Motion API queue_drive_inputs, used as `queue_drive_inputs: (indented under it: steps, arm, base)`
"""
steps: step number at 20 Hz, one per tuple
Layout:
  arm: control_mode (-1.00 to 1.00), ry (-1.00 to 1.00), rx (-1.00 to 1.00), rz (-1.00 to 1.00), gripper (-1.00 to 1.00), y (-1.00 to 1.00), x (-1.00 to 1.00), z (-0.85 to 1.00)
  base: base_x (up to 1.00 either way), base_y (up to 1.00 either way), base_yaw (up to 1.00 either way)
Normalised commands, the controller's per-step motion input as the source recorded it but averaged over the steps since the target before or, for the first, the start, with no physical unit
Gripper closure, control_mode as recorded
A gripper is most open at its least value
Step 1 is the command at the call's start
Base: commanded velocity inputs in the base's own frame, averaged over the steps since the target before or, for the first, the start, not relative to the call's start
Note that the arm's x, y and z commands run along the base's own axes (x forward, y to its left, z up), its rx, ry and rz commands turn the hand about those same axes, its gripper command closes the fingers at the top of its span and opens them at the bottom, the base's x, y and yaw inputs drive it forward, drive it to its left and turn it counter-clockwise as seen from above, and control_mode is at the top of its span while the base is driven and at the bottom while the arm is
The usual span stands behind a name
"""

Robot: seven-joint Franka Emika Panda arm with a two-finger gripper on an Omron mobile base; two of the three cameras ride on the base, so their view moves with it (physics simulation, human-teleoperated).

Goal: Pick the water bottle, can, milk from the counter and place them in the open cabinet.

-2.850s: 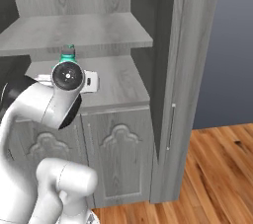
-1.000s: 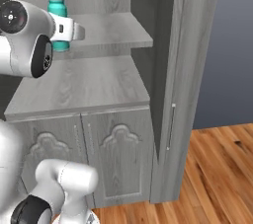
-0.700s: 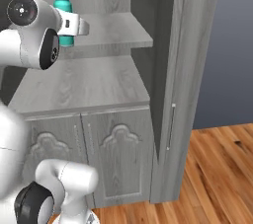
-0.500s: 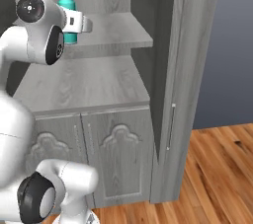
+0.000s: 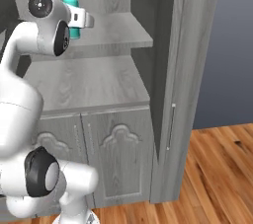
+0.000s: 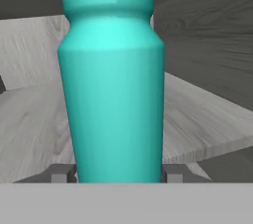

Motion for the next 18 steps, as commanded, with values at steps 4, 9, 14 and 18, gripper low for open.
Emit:
queue_drive_inputs:
  steps: [4,9,14,18]
  arm:
    - [-1.00,0.00,0.00,0.00,1.00,0.19,0.74,-0.03]
    - [-1.00,0.00,0.00,0.00,1.00,0.18,0.66,-0.03]
    - [-1.00,0.00,0.00,0.00,1.00,0.13,0.62,-0.04]
    - [-1.00,-0.01,0.00,0.00,1.00,0.11,0.62,0.00]
  base:
    - [0.00,0.00,0.00]
    - [0.00,0.00,0.00]
    - [0.00,0.00,0.00]
    - [0.00,0.00,0.00]
